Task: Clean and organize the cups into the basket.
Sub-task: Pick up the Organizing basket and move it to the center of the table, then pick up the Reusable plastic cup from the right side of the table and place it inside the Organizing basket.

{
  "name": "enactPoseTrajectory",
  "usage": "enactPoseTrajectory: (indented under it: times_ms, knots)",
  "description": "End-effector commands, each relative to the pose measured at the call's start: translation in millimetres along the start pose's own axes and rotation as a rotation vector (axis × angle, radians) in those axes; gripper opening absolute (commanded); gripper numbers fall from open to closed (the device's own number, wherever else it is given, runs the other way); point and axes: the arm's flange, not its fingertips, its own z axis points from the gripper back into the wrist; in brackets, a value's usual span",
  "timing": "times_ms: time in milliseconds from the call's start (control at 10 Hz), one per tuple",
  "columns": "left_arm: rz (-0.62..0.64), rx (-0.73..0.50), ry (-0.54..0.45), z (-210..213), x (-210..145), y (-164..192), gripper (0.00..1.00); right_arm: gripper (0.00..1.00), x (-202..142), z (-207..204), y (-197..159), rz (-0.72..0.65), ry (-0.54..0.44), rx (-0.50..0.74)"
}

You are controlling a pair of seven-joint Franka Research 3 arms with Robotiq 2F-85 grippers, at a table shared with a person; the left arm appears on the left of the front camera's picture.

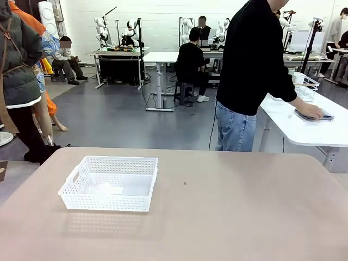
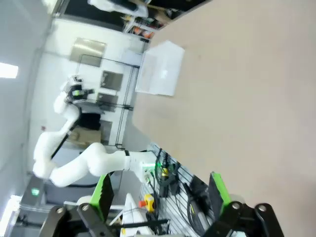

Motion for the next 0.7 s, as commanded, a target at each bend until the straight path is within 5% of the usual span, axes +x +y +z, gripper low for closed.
enactPoseTrajectory:
  times_ms: [0, 600]
  knots:
    - [0.044, 0.104, 0.001, 24, -8, -3, 1.0, 1.0, -18, 24, -9, -0.021, -0.033, -0.081]
    - [0.1, 0.107, -0.172, 87, -44, 12, 1.0, 1.0, -97, 129, -20, 0.004, -0.271, -0.01]
